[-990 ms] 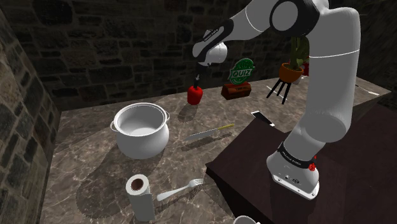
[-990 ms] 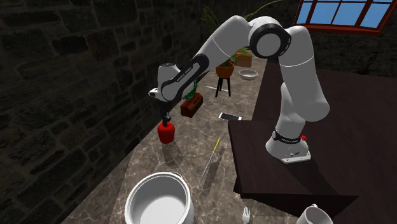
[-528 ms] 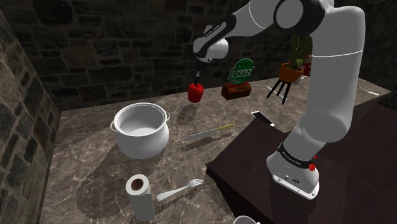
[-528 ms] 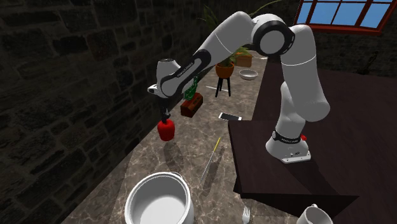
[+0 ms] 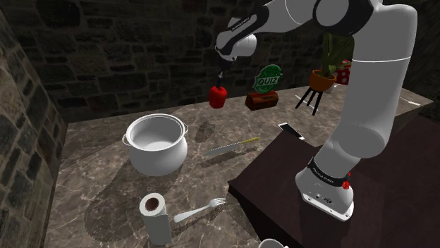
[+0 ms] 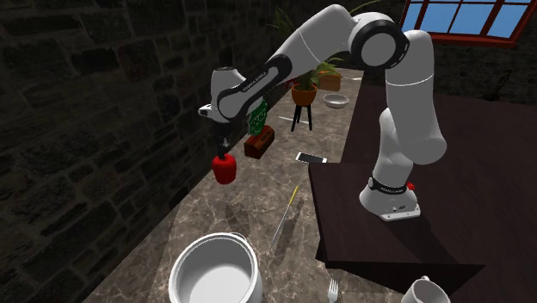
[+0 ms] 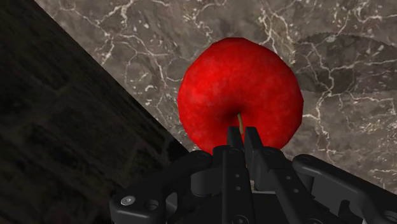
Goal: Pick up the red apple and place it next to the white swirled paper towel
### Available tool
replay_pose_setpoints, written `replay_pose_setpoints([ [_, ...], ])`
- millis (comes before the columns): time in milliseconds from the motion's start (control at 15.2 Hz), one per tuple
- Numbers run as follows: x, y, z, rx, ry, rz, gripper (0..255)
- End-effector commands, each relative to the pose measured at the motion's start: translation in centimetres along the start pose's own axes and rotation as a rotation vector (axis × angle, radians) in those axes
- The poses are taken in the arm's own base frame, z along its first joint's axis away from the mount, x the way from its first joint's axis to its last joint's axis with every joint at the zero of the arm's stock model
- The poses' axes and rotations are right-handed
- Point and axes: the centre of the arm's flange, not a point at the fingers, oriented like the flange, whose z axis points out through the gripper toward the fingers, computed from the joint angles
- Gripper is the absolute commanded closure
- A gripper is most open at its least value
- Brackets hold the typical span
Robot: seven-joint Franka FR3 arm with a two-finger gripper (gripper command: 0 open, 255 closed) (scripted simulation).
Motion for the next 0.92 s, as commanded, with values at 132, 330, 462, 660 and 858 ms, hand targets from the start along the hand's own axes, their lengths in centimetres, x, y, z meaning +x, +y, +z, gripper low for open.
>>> replay_pose_setpoints([
  [132,0.5,0.1,-2.1,0.000,0.000,0.000,255],
  [330,0.8,0.1,-3.6,0.000,0.000,0.000,255],
  [462,0.9,0.1,-4.7,0.000,0.000,0.000,255],
  [660,1.2,0.1,-6.2,0.000,0.000,0.000,255],
  [858,1.5,0.1,-7.8,0.000,0.000,0.000,255],
])
